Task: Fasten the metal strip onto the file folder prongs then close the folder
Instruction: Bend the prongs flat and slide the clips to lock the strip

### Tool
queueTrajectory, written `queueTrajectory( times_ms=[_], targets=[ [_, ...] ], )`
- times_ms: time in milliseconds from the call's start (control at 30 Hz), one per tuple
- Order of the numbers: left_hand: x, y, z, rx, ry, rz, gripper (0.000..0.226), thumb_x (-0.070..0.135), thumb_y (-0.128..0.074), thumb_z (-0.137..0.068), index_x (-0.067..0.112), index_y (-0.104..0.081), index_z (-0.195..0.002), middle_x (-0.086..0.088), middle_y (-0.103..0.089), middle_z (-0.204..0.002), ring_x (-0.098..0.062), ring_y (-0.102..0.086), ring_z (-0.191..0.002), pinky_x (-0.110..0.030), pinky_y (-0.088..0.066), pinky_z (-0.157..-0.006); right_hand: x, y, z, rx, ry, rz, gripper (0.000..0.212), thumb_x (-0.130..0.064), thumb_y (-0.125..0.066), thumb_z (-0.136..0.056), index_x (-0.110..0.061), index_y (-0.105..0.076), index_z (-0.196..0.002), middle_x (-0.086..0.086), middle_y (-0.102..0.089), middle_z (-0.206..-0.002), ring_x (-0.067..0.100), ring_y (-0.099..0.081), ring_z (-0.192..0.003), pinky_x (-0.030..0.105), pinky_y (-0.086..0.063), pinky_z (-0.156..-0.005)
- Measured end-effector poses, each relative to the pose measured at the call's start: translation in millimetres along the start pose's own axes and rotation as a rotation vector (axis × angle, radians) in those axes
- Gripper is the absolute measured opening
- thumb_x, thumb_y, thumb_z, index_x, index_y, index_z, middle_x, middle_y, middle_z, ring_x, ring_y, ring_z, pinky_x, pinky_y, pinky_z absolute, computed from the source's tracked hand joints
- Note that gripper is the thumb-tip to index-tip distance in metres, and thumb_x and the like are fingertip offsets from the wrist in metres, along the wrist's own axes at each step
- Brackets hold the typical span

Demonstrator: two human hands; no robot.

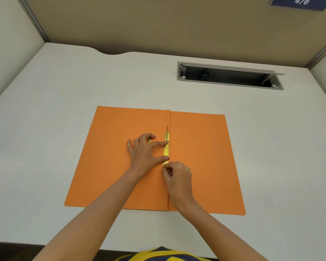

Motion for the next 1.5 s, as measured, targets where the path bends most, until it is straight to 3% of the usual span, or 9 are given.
queueTrajectory(
  times_ms=[200,333,567,667,767,933,1067,1500],
  targets=[
    [-1,-1,0,0.000,0.001,0.001,0.048,0.063,-0.071,-0.064,0.058,-0.059,-0.110,0.013,-0.041,-0.127,-0.017,-0.032,-0.128,-0.054,0.001,-0.114,2,-2,12,0.042,0.158,0.225,0.011,0.006,-0.068,-0.079,-0.005,-0.069,-0.077,0.006,-0.057,-0.069,0.022,-0.055,-0.059,0.027,-0.042,-0.049],
    [-1,-1,-1,0.000,-0.003,-0.008,0.048,0.063,-0.070,-0.064,0.058,-0.058,-0.110,0.014,-0.041,-0.128,-0.017,-0.031,-0.129,-0.055,0.000,-0.114,4,-3,15,0.041,0.220,0.335,0.020,0.010,-0.075,-0.069,-0.006,-0.071,-0.080,0.004,-0.056,-0.068,0.019,-0.052,-0.058,0.020,-0.031,-0.050],
    [-1,-2,0,0.007,-0.002,0.008,0.047,0.061,-0.071,-0.065,0.057,-0.059,-0.110,0.013,-0.041,-0.128,-0.017,-0.031,-0.129,-0.056,0.000,-0.114,-7,-8,15,0.063,0.240,0.355,0.025,0.013,-0.076,-0.060,-0.007,-0.066,-0.072,0.005,-0.058,-0.070,0.019,-0.052,-0.058,0.023,-0.037,-0.046],
    [0,-1,1,0.003,0.000,0.009,0.046,0.062,-0.070,-0.066,0.058,-0.059,-0.110,0.013,-0.041,-0.127,-0.017,-0.031,-0.128,-0.056,0.000,-0.114,-15,-6,13,0.066,0.321,0.444,0.021,0.013,-0.059,-0.064,-0.007,-0.064,-0.065,0.007,-0.063,-0.071,0.021,-0.055,-0.057,0.024,-0.039,-0.046],
    [0,0,1,0.004,-0.005,0.000,0.045,0.061,-0.070,-0.067,0.057,-0.059,-0.111,0.012,-0.042,-0.128,-0.018,-0.032,-0.128,-0.056,0.000,-0.114,-18,-3,9,0.058,0.426,0.526,0.036,0.008,-0.032,-0.068,-0.006,-0.065,-0.062,0.010,-0.065,-0.069,0.021,-0.055,-0.054,0.025,-0.044,-0.047],
    [0,0,2,0.008,-0.008,-0.010,0.044,0.061,-0.068,-0.069,0.057,-0.059,-0.112,0.012,-0.041,-0.128,-0.018,-0.031,-0.128,-0.056,0.000,-0.114,-12,0,6,0.025,0.583,0.622,0.033,0.014,-0.039,-0.071,-0.004,-0.066,-0.066,0.010,-0.062,-0.070,0.021,-0.053,-0.057,0.025,-0.045,-0.052],
    [0,-1,2,-0.002,-0.007,-0.015,0.047,0.063,-0.068,-0.067,0.057,-0.058,-0.112,0.013,-0.041,-0.129,-0.018,-0.030,-0.129,-0.056,0.000,-0.114,-3,7,8,0.005,0.643,0.616,0.024,0.016,-0.063,-0.060,-0.006,-0.065,-0.069,0.006,-0.058,-0.068,0.019,-0.050,-0.058,0.026,-0.043,-0.050],
    [0,0,1,0.005,-0.013,-0.019,0.048,0.063,-0.069,-0.066,0.058,-0.057,-0.112,0.013,-0.041,-0.128,-0.016,-0.031,-0.129,-0.056,0.000,-0.114,10,9,14,0.054,0.549,0.466,0.019,0.006,-0.077,-0.069,-0.007,-0.069,-0.079,0.003,-0.059,-0.071,0.019,-0.052,-0.061,0.026,-0.043,-0.050]
  ],
)
Point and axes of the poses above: each hand's wrist, its own z-axis away from the middle knuckle, its own y-axis out of the back of the hand, x = y × z, the point moved 4 cm from there along -z, towards the middle knuckle
